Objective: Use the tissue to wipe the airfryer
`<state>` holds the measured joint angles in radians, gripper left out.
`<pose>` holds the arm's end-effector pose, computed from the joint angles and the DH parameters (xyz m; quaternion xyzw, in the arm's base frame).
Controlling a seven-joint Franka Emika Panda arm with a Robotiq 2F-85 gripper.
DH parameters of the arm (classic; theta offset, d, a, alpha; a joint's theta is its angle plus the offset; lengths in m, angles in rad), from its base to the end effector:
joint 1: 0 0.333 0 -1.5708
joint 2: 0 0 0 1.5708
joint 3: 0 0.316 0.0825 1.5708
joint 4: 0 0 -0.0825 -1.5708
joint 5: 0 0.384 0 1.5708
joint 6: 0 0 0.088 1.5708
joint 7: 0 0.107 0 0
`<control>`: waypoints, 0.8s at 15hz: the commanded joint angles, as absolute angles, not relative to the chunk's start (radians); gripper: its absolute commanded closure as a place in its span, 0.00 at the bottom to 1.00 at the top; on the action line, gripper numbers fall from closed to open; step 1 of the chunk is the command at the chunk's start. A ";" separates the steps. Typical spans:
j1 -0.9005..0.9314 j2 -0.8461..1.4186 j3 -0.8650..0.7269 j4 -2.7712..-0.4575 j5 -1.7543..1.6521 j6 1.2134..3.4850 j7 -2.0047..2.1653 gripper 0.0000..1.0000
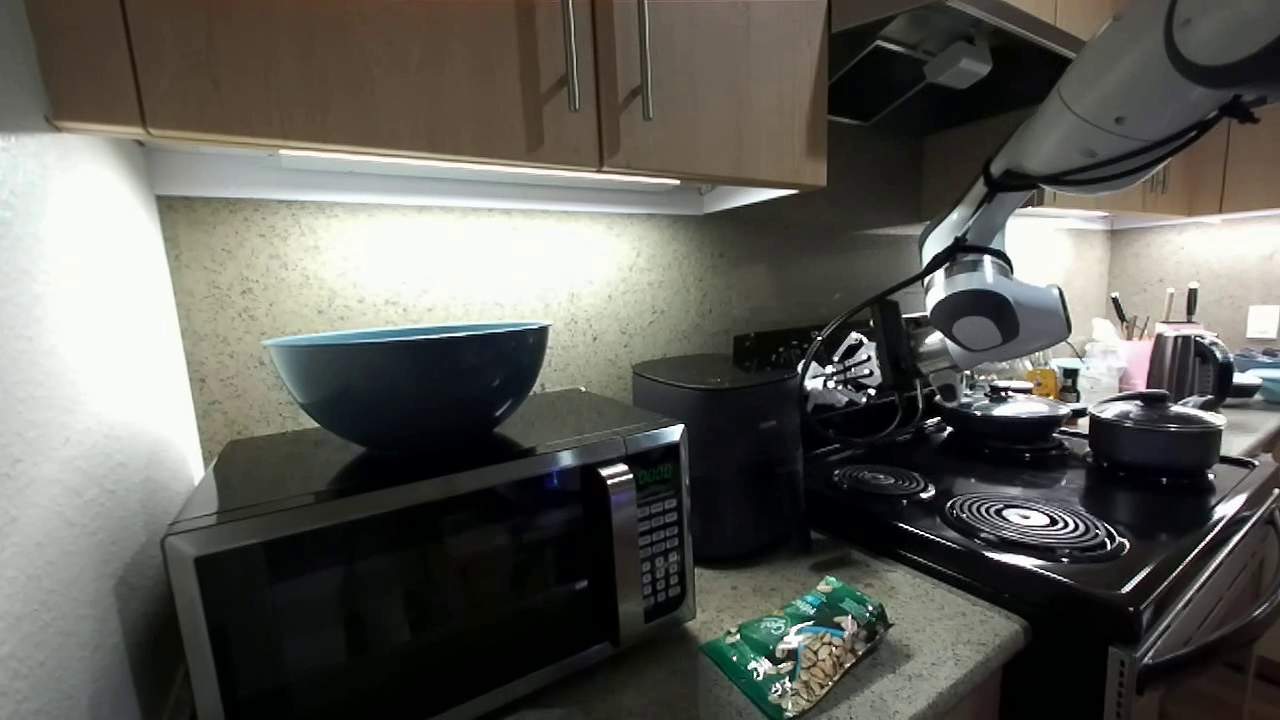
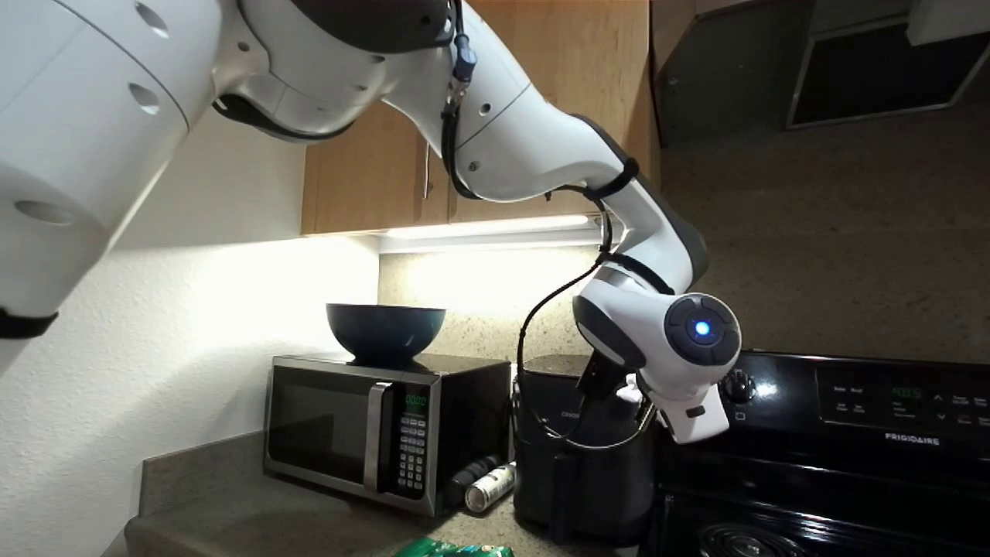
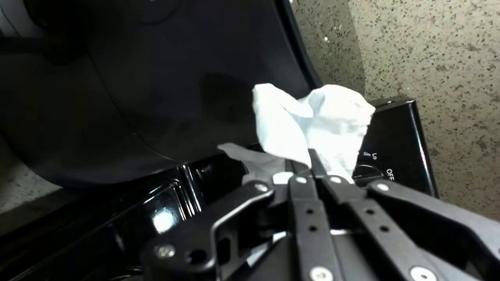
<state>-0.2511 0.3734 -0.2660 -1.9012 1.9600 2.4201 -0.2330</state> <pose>0.5681 -0.3054 0.3306 -0.5016 0.6481 -0.2704 0.5052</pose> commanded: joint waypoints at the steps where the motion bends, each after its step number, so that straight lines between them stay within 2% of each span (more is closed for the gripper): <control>1: -0.250 0.375 -0.264 -1.897 1.956 2.429 -0.229 0.97; 12: -0.238 0.525 -0.245 -1.858 1.608 2.466 0.130 0.97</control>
<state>-0.2385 0.4948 -0.2477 -1.8867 1.6746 2.4434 0.0367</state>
